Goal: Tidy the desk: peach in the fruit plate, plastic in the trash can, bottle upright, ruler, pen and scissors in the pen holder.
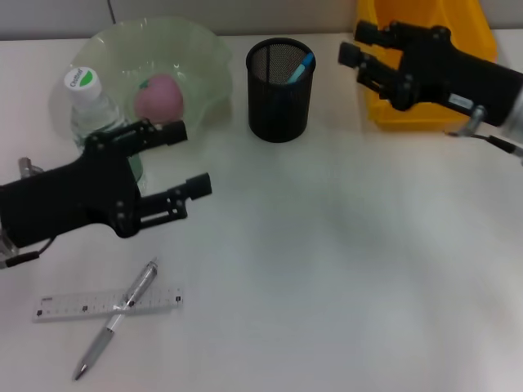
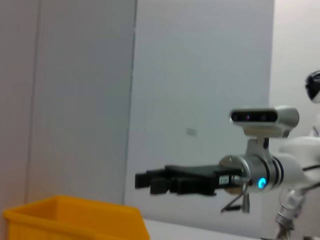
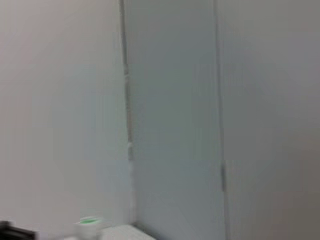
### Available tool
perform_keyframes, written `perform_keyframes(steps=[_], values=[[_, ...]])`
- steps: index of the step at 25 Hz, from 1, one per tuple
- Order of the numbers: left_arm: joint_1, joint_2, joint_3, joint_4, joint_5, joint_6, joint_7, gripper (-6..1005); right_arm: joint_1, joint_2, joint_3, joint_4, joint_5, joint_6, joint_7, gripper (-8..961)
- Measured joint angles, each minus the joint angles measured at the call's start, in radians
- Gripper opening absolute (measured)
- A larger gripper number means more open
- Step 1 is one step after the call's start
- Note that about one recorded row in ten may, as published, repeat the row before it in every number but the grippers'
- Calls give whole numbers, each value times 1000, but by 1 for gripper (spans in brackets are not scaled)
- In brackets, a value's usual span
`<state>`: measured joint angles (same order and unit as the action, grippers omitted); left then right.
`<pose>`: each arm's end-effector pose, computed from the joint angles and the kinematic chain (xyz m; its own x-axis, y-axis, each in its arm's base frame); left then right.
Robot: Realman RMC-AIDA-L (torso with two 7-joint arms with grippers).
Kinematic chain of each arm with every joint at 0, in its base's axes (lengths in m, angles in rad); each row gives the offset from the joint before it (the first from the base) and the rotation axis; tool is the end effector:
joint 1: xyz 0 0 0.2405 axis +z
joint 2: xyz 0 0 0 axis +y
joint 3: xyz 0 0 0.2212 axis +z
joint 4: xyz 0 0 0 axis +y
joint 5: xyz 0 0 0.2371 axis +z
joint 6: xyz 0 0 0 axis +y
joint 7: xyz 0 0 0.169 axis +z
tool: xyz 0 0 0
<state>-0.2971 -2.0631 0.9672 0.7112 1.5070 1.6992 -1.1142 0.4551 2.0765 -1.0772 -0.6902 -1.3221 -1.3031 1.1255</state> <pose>-0.2303 0.2979 0.0151 0.7026 0.0536 0.7095 0.2899 -0.9322 -0.2166 0.1930 0.3840 0.0059 0.7154 -0.0142 -0.6986 -0.3971 -0.8309 -0.3898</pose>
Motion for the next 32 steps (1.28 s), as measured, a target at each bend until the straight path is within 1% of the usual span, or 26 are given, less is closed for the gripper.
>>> perform_keyframes(steps=[5,7,9,11,13,14,15,16,17,18,19,20,22,23,24,25,26,28,29,32], values=[[-8,-3,28,2,48,-7,-30,753,-31,-4,149,11,-77,-167,-13,376],[-16,-4,35,12,66,-7,-65,753,-38,-4,162,12,-78,-178,-19,377],[-16,-4,35,12,66,-7,-65,752,-46,-3,175,12,-80,-187,-33,377],[-23,-4,66,67,81,-4,-153,752,-50,-2,178,14,-81,-186,-42,378],[-23,-4,66,67,81,-4,-153,752,-48,-2,178,28,-81,-181,-56,378],[-21,-4,87,112,97,-9,-200,752,-44,-3,179,37,-80,-179,-64,378],[-23,-5,112,190,147,-26,-301,752,-28,-9,179,62,-77,-174,-79,378],[-29,-6,122,227,175,-33,-356,752,-28,-9,179,62,-77,-174,-79,378],[-37,-6,131,269,210,-40,-425,752,-16,-14,180,76,-76,-172,-83,378],[-37,-6,131,269,210,-40,-425,752,-7,-18,182,83,-75,-168,-85,378],[-57,-6,150,342,269,-47,-529,752,2,-21,184,91,-75,-164,-86,378],[-63,-6,152,357,285,-48,-552,752,19,-24,194,101,-74,-154,-90,378],[-84,-6,156,404,340,-51,-647,752,27,-24,199,106,-74,-150,-93,378],[-84,-6,156,404,340,-51,-647,751,34,-24,205,110,-74,-147,-98,378],[-102,-6,163,445,391,-48,-726,749,42,-23,213,117,-74,-144,-108,378],[-112,-5,170,475,426,-44,-766,748,57,-16,238,133,-74,-137,-133,378],[-114,-5,172,485,438,-43,-778,746,57,-16,238,133,-74,-137,-133,378],[-117,-5,175,506,458,-36,-797,744,72,-8,263,149,-74,-133,-155,378],[-118,-5,177,552,489,-17,-834,743,78,-5,268,153,-74,-131,-158,378],[-106,-4,176,636,514,36,-895,740,96,-1,276,160,-70,-123,-161,378]])
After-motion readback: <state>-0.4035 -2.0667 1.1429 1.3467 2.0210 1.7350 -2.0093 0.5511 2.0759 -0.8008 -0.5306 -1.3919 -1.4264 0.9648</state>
